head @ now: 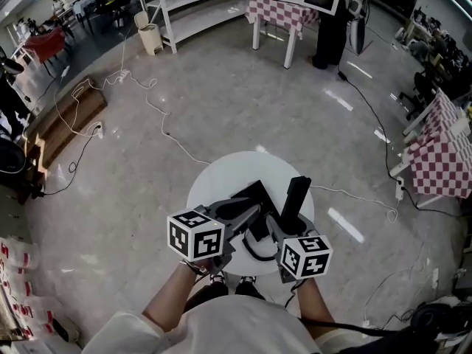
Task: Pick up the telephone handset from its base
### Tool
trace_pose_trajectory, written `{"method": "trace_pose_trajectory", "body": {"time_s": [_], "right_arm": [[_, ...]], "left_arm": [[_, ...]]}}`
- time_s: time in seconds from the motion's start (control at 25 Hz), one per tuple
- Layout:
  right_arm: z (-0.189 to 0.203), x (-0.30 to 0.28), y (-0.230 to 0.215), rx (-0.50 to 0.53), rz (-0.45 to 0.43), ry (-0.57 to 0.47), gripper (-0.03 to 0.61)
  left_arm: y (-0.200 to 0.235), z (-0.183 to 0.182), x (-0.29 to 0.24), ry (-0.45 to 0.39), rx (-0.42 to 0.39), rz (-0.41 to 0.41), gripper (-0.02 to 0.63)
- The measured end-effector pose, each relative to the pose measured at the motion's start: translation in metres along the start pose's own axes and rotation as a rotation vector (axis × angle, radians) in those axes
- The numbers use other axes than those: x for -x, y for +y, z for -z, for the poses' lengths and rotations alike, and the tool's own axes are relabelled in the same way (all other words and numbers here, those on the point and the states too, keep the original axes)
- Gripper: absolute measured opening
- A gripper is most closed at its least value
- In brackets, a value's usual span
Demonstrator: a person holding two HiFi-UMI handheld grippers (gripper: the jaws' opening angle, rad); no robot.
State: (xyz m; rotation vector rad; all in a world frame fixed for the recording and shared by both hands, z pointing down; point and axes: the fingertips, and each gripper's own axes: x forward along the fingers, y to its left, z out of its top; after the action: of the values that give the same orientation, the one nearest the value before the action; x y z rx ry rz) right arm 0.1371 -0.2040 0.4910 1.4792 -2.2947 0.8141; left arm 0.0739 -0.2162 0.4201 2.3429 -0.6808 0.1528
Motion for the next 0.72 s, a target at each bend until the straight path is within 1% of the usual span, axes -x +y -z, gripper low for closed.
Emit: {"method": "trace_pose_trajectory", "body": {"time_s": [0.24, 0.4, 0.64, 0.72], "right_arm": [[-0.036, 0.01, -0.004, 0.029, -0.001, -0.066, 0.215], [-0.055, 0.015, -0.005, 0.032, 0.008, -0.097, 0.215], [-0.092, 0.023, 0.002, 0.057, 0.029, -0.161, 0.216], [-0.102, 0.027, 0.003, 0.061, 0.041, -0.186, 0.216]], "left_arm": [[0.009, -0.024, 0.009, -0.075, -0.032, -0.067, 0.094], [0.011, -0.04, 0.017, -0.118, -0.076, -0.109, 0.094], [0.021, -0.077, 0.037, -0.238, -0.163, -0.243, 0.094], [0.021, -0.089, 0.043, -0.28, -0.2, -0.275, 0.092]]}}
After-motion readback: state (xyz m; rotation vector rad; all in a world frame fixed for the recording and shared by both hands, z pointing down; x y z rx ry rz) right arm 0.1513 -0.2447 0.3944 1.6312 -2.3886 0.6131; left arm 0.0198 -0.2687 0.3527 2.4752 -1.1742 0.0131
